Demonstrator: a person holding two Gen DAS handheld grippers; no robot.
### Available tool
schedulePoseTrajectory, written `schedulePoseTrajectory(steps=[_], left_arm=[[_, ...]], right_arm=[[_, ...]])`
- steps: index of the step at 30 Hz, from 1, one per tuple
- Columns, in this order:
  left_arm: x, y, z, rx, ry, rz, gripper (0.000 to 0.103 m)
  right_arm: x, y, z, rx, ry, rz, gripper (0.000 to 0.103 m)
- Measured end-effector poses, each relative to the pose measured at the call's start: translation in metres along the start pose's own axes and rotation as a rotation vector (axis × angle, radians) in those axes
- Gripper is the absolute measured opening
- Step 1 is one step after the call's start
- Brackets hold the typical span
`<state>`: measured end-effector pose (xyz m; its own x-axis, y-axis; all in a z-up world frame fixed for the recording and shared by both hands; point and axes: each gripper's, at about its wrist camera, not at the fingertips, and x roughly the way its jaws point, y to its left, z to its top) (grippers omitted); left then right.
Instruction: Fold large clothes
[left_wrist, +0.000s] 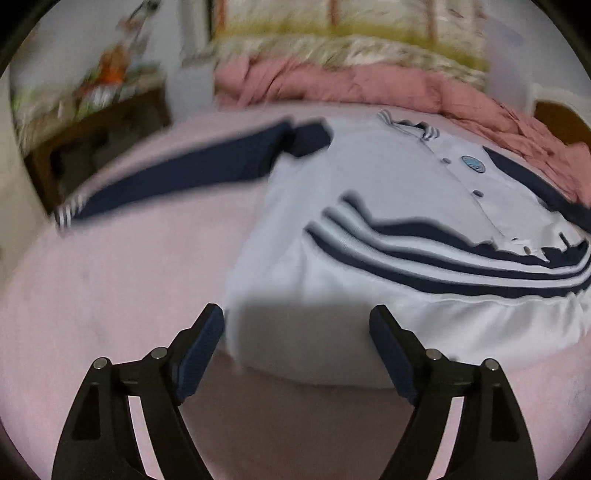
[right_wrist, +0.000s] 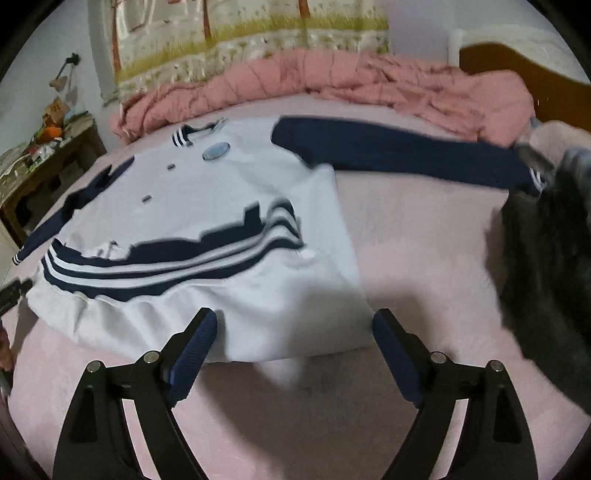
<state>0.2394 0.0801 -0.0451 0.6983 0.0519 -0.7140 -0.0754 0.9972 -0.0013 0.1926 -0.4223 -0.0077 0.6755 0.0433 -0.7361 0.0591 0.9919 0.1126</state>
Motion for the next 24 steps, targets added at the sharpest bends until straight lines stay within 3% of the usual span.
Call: schedulePoseTrajectory(steps=[3, 6, 9, 11, 13, 14, 15, 20, 22, 24], left_arm=[[0.002, 0.015, -0.001, -0.077, 0.001, -0.06, 0.082], [0.008, 0.008, -0.001, -0.06, 0.021, 0.04, 0.081], [0.006, 0.011, -0.005, -0.088, 0.015, 0.145, 0.076], [0.003, 0.022, -0.009, -0.13, 0.01, 0.159, 0.075], [-0.001, 0.03, -0.014, -0.156, -0.002, 0.11, 0.07], [-0.006, 0.032, -0.015, -0.157, -0.02, 0.052, 0.062], [-0.01, 0.032, -0.016, -0.149, -0.033, 0.0, 0.06], [-0.057, 0.001, -0.024, 0.034, -0.192, -0.068, 0.061], [-0.074, -0.02, -0.03, 0.125, -0.249, -0.081, 0.063], [-0.08, -0.038, -0.03, 0.193, -0.238, -0.107, 0.065]], right_arm=[[0.011, -0.009, -0.001, 0.048, -0.004, 0.026, 0.088], [0.031, -0.02, 0.003, 0.09, 0.042, -0.08, 0.083], [0.032, -0.025, 0.009, 0.104, 0.018, -0.144, 0.082], [0.035, -0.031, 0.01, 0.12, 0.027, -0.157, 0.078], [0.028, -0.032, 0.008, 0.124, 0.012, -0.161, 0.074], [0.023, -0.03, 0.007, 0.108, -0.004, -0.161, 0.073], [0.013, -0.023, 0.004, 0.07, -0.034, -0.156, 0.073], [-0.034, 0.015, -0.016, -0.102, -0.139, -0.093, 0.073], [-0.047, 0.03, -0.022, -0.133, -0.156, -0.056, 0.082], [-0.052, 0.045, -0.028, -0.168, -0.149, -0.013, 0.085]])
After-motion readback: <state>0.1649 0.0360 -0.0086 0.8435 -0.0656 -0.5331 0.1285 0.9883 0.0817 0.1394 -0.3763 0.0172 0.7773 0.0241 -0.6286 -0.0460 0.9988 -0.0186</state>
